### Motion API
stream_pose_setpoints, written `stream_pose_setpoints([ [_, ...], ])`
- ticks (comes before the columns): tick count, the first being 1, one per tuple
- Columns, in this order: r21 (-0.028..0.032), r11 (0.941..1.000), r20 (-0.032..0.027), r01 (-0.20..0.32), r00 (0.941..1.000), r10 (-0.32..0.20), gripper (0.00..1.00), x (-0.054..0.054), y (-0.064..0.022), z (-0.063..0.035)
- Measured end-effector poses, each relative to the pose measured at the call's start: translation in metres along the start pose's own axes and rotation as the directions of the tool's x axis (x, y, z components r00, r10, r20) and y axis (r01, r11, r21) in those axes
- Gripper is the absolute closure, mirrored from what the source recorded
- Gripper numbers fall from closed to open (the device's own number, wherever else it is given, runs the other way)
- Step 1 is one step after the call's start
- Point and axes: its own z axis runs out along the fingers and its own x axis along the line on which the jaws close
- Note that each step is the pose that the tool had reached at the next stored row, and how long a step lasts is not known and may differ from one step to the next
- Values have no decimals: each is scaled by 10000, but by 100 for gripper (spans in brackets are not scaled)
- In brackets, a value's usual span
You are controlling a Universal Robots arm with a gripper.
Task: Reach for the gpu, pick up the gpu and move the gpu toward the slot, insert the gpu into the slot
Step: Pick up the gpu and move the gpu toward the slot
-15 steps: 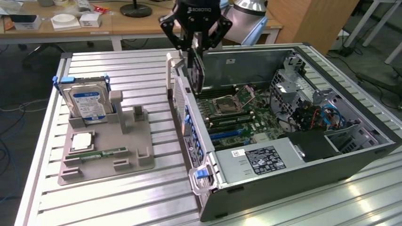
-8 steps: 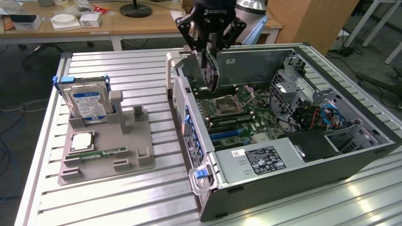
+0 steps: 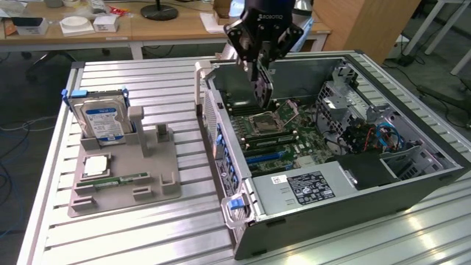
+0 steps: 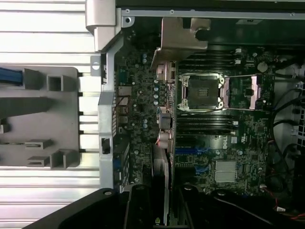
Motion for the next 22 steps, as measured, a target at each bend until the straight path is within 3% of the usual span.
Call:
stream_pose_setpoints([
  [3,10,10000,8,1,10000,-1,73,-96,2,23],
  [6,60,10000,20,1,10000,-1,73,-220,4,38],
  [14,64,10000,23,35,10000,-35,73,-551,10,83],
  [20,62,9987,40,514,9987,-514,73,-630,12,100],
  [22,62,9983,42,572,9984,-572,73,-726,13,109],
])
